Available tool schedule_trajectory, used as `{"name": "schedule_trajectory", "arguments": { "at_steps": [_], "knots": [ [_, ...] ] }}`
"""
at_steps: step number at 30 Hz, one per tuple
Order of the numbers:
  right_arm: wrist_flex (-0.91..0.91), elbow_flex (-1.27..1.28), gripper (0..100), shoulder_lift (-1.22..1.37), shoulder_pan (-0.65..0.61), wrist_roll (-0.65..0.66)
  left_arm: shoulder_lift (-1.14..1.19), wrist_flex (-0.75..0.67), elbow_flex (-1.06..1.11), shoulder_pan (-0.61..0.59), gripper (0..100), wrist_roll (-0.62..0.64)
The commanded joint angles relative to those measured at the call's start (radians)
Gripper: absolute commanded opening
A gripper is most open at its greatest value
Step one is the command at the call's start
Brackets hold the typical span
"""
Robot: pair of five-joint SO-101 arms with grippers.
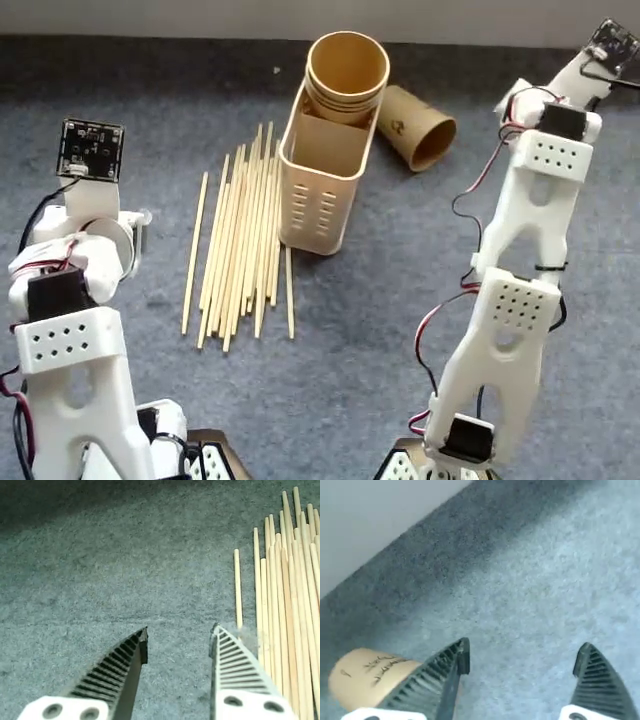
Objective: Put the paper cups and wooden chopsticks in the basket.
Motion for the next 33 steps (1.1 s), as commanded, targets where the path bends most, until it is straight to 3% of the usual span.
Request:
{"name": "schedule_trajectory", "arguments": {
  "at_steps": [1,7,16,24,29,33],
  "knots": [
    [0.008,-0.119,32.4,-0.027,-0.042,-0.229,-0.012,-0.028,0.021,-0.013,22,-0.017],
    [0.128,-0.232,24.4,-0.019,-0.084,-0.311,-0.012,-0.11,0.09,-0.016,22,-0.044],
    [0.349,-0.231,23.9,-0.016,-0.159,-0.299,-0.013,-0.11,0.091,-0.018,22,-0.044],
    [0.217,-0.194,24.1,0.013,-0.2,-0.279,-0.013,-0.109,0.091,-0.018,22,-0.044],
    [0.097,-0.162,32.1,0.13,-0.205,-0.279,-0.013,-0.109,0.093,-0.018,22,-0.044],
    [0.068,-0.162,32.9,0.168,-0.222,-0.279,-0.013,-0.109,0.094,-0.018,22,-0.044]
  ]
}}
